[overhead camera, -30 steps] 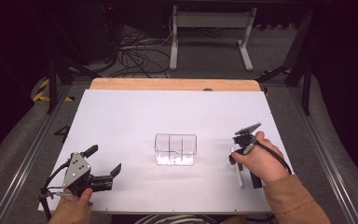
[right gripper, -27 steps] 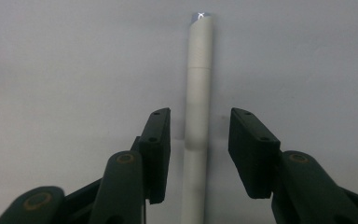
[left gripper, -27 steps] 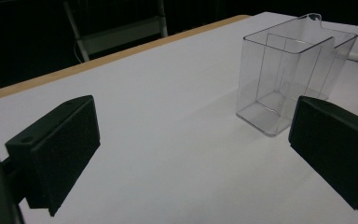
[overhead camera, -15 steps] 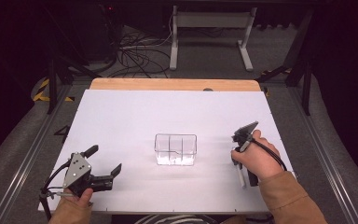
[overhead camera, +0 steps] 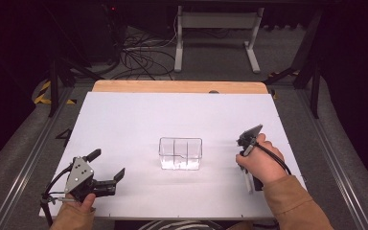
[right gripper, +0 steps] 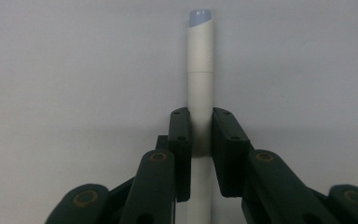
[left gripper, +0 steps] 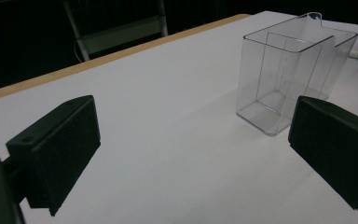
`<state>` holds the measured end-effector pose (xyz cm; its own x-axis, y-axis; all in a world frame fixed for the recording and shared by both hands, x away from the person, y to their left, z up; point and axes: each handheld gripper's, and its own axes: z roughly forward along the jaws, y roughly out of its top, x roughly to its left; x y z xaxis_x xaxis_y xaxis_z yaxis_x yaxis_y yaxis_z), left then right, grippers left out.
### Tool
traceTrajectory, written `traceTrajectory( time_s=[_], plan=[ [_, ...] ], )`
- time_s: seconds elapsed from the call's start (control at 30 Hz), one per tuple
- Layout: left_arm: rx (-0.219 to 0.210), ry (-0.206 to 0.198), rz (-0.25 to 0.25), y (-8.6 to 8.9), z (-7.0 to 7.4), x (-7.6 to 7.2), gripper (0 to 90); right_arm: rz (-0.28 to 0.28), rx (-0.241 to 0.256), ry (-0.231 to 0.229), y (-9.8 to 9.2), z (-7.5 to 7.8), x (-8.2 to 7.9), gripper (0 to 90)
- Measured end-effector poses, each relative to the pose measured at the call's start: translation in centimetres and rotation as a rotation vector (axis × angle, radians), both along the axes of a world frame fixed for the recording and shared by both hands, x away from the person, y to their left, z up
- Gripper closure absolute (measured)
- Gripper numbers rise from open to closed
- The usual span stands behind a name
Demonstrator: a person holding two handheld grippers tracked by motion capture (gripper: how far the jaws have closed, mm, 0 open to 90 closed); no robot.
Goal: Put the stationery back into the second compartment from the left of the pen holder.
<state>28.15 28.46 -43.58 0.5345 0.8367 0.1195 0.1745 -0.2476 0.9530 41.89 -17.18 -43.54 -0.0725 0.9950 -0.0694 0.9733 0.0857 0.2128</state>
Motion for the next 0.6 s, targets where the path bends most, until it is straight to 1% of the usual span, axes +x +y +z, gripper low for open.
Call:
traceTrajectory(
  time_s=[0.23,0.33,0.37,0.4,0.43,0.6],
  plan=[
    [-0.003,0.000,0.001,0.0,0.0,0.0,2.9,-0.005,0.013,-0.008,-0.2,0.1,-0.1,79.3],
    [-0.003,0.000,0.000,0.0,0.0,0.0,2.9,0.000,0.029,-0.030,-0.4,0.5,-0.2,79.3],
    [-0.003,-0.001,0.000,0.0,0.0,0.0,2.9,0.003,0.031,-0.043,-0.5,0.7,-0.2,79.3],
    [-0.002,-0.001,0.000,0.0,0.0,0.0,2.9,0.020,0.044,-0.075,-0.6,1.3,-0.5,79.3],
    [-0.002,-0.001,0.000,0.0,0.0,0.0,2.9,0.020,0.044,-0.075,-0.6,1.3,-0.5,79.3],
    [0.002,-0.003,0.000,0.0,0.0,0.0,2.9,0.083,0.077,-0.181,-0.9,3.0,-1.2,79.3]
  ],
)
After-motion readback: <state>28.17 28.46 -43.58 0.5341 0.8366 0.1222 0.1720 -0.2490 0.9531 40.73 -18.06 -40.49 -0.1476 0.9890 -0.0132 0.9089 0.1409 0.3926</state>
